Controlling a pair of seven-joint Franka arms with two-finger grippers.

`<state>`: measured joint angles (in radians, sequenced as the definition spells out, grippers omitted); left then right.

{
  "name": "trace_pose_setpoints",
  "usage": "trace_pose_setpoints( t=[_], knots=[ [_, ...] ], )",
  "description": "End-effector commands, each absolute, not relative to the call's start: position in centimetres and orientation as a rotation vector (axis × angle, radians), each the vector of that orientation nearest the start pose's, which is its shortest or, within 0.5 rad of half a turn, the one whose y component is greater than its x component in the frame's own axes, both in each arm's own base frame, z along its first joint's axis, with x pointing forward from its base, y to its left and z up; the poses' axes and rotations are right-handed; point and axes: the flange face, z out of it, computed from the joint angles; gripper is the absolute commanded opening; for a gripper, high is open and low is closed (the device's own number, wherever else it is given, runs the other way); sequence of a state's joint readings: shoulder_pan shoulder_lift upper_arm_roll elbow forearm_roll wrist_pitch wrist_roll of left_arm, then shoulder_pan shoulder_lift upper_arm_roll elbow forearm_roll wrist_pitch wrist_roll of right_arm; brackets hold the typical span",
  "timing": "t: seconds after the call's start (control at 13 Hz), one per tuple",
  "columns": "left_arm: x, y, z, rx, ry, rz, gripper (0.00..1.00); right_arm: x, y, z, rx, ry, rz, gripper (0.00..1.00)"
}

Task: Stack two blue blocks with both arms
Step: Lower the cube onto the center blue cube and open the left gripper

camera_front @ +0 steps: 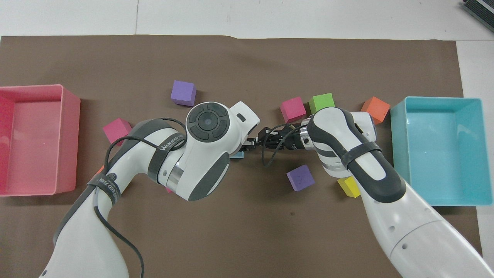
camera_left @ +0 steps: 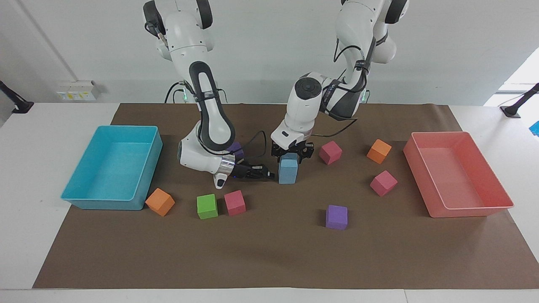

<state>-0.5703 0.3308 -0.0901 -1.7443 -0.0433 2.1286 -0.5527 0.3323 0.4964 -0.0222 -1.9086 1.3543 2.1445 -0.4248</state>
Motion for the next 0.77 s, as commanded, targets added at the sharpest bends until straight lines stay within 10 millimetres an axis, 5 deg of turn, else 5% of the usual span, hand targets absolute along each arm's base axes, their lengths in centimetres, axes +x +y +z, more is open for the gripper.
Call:
trace_pose_setpoints(
  t=[0.0,0.23,0.54,0.69],
  knots=[
    [51.2,-39.3,41.1,-3.243,0.099,-0.030,1.00,58.1,22.9,23.7,-2.108,0.242,0.141,0.00],
    [49.2,-37.4,44.2,-3.198,0.101,0.052,1.00,58.2,22.7,23.7,-2.116,0.230,0.142,0.00],
    [46.8,-29.4,49.2,-3.201,0.061,-0.043,1.00,58.7,22.1,25.9,-2.161,0.165,0.111,0.00],
    [47.9,-25.2,51.0,-3.200,0.064,-0.068,1.00,59.1,21.0,27.5,-2.200,0.128,0.087,0.00]
  ],
)
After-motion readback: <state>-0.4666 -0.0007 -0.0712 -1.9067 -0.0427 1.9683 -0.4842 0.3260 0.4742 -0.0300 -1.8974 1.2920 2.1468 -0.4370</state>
